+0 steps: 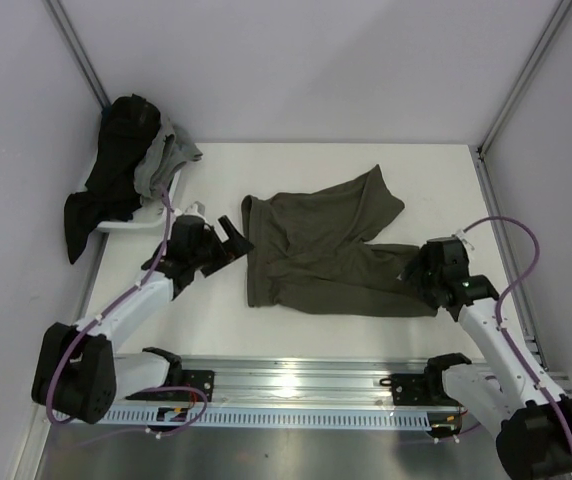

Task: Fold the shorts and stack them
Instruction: Fold the shorts

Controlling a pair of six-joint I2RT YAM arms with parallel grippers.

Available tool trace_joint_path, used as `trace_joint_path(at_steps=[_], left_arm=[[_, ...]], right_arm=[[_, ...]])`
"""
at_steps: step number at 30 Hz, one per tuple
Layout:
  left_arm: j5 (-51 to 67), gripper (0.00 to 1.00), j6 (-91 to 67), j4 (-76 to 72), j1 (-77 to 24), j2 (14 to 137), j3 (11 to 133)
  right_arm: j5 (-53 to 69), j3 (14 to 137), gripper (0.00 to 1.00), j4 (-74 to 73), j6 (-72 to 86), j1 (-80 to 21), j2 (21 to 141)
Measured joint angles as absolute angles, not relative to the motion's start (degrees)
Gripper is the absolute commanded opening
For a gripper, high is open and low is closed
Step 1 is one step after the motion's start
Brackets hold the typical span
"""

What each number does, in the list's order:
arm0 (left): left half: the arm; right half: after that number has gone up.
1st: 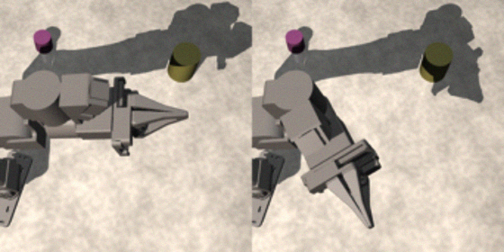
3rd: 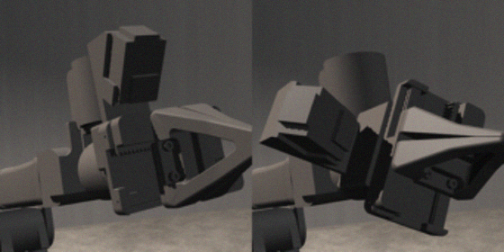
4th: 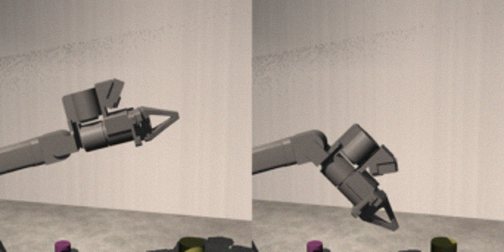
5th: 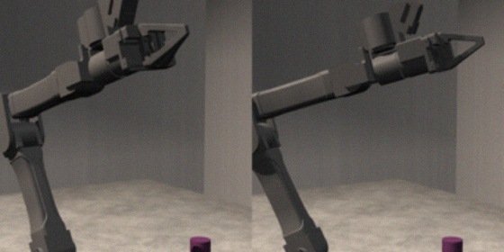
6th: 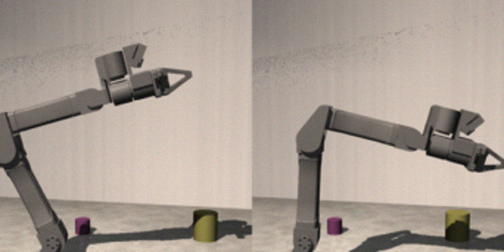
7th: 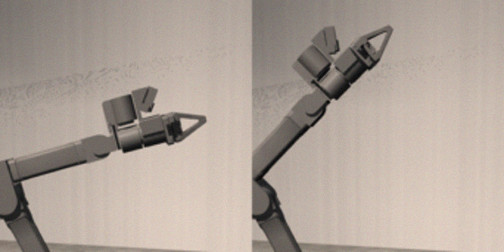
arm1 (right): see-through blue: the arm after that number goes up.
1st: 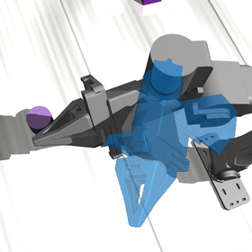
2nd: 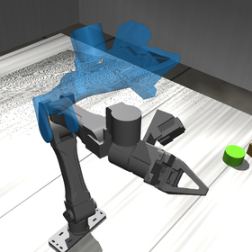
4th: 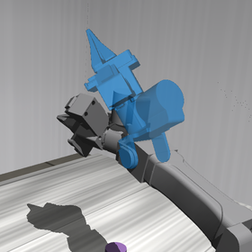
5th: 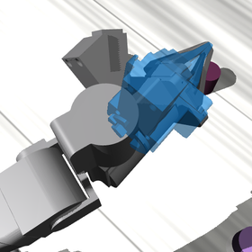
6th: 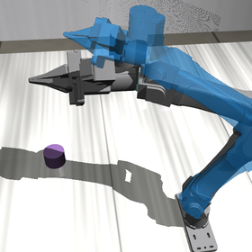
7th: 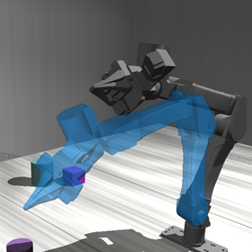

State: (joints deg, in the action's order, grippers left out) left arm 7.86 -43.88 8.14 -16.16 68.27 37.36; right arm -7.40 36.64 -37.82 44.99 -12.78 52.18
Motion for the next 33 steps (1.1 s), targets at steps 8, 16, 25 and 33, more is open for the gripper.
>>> trace_joint_path(at_steps=[8, 16, 25, 33], left_arm=[[4.91, 0.99, -57.21, 10.98, -29.28, 55.77, 24.77], [-1.17, 0.99, -67.13, 11.99, -37.63, 51.51, 23.73], [-2.04, 0.98, -72.82, 9.52, -39.88, 61.47, 22.96], [-4.71, 0.95, -77.23, 9.34, -40.45, 62.00, 22.24]], right_arm=[[-5.96, 33.39, 0.65, -42.24, 49.28, -0.05, 55.68], [-6.15, 30.79, 0.63, -44.45, 51.51, 3.55, 53.58], [-6.76, 26.79, 0.55, -42.06, 53.58, 6.13, 54.28], [-7.68, 26.83, 0.51, -37.91, 54.63, 7.79, 57.89]])
